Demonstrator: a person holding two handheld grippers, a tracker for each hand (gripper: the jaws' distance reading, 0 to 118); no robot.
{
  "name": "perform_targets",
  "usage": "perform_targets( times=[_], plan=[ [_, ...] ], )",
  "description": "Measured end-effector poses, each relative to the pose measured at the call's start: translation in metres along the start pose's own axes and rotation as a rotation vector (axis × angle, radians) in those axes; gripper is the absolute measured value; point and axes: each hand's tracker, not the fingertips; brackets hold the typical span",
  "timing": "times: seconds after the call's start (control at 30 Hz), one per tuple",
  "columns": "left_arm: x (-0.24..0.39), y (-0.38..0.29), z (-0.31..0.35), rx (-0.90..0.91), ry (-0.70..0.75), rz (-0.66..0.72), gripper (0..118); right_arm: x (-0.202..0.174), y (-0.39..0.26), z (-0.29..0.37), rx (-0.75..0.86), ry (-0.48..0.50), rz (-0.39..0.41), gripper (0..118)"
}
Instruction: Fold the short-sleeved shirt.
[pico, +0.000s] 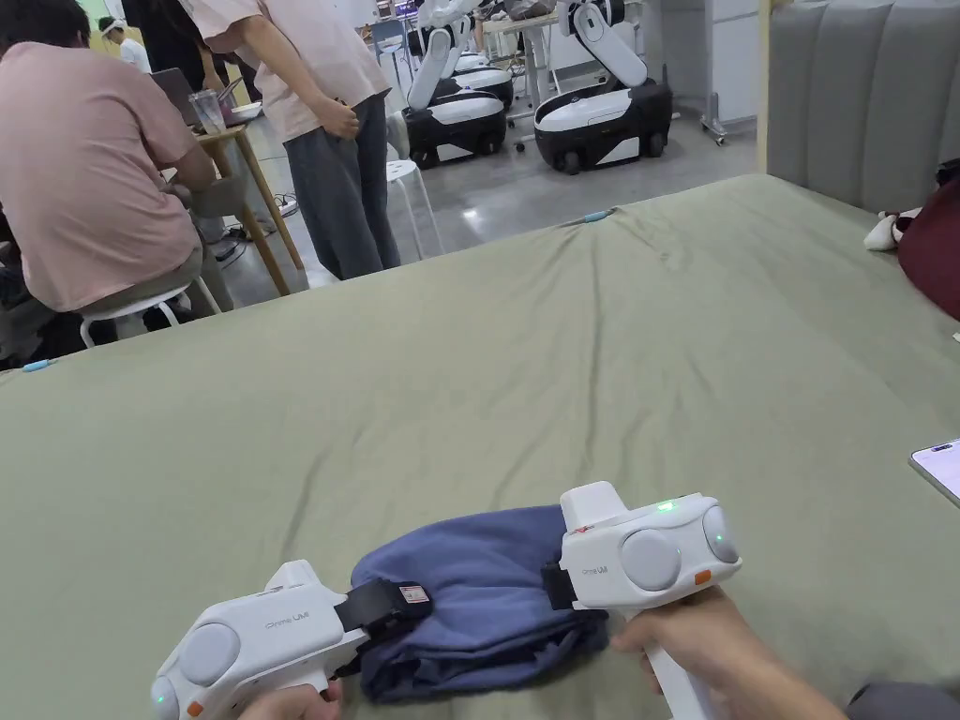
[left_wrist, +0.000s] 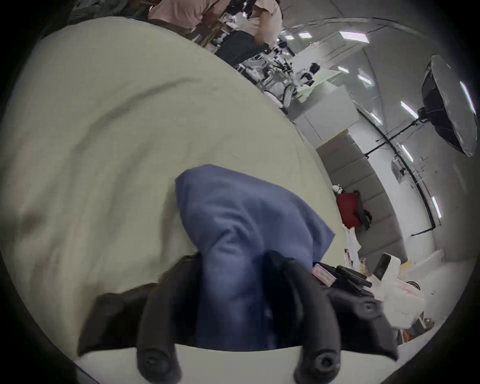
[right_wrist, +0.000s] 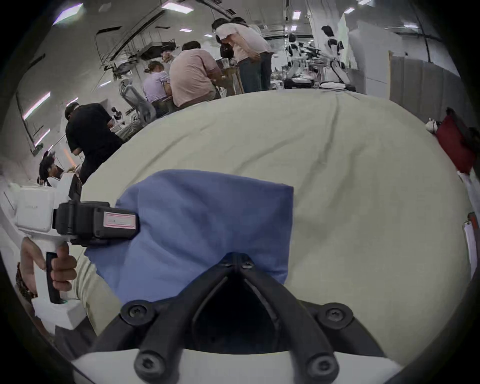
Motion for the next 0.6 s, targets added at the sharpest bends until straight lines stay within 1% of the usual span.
perform_targets(
  times=[0.03, 0.07, 0.13, 0.23, 0.3, 0.37, 0.4, 0.53, 0.6],
  plan=[
    [0.001, 0.002, 0.002, -0.001, -0.020, 0.007, 24, 0.001, 0.000, 0.001, 0.001, 0.002, -0.006, 0],
    [0.000, 0.004, 0.005, -0.005, -0.052, 0.056, 24, 0.000, 0.001, 0.001, -0.001, 0.000, -0.008, 0],
    [-0.001, 0.009, 0.014, -0.001, -0.052, 0.027, 21, -0.006, 0.004, 0.003, -0.011, -0.021, 0.005, 0],
    [-0.008, 0.018, 0.030, -0.009, -0.100, 0.033, 17, -0.024, 0.011, 0.006, -0.022, -0.068, 0.047, 0],
    [-0.014, 0.025, 0.042, 0.010, -0.107, 0.003, 17, -0.042, 0.016, 0.009, -0.020, -0.074, 0.084, 0],
    [-0.029, 0.038, 0.059, 0.027, -0.076, -0.070, 17, -0.067, 0.025, 0.010, -0.008, -0.113, 0.165, 0],
    [-0.039, 0.044, 0.070, 0.033, -0.078, -0.074, 17, -0.081, 0.030, 0.012, 0.014, -0.118, 0.206, 0],
    [-0.094, 0.074, 0.131, 0.073, -0.073, -0.055, 17, -0.149, 0.059, 0.009, 0.120, -0.097, 0.287, 0],
    [-0.126, 0.090, 0.166, 0.108, -0.029, -0.070, 17, -0.188, 0.073, 0.000, 0.190, -0.088, 0.326, 0]
  ],
)
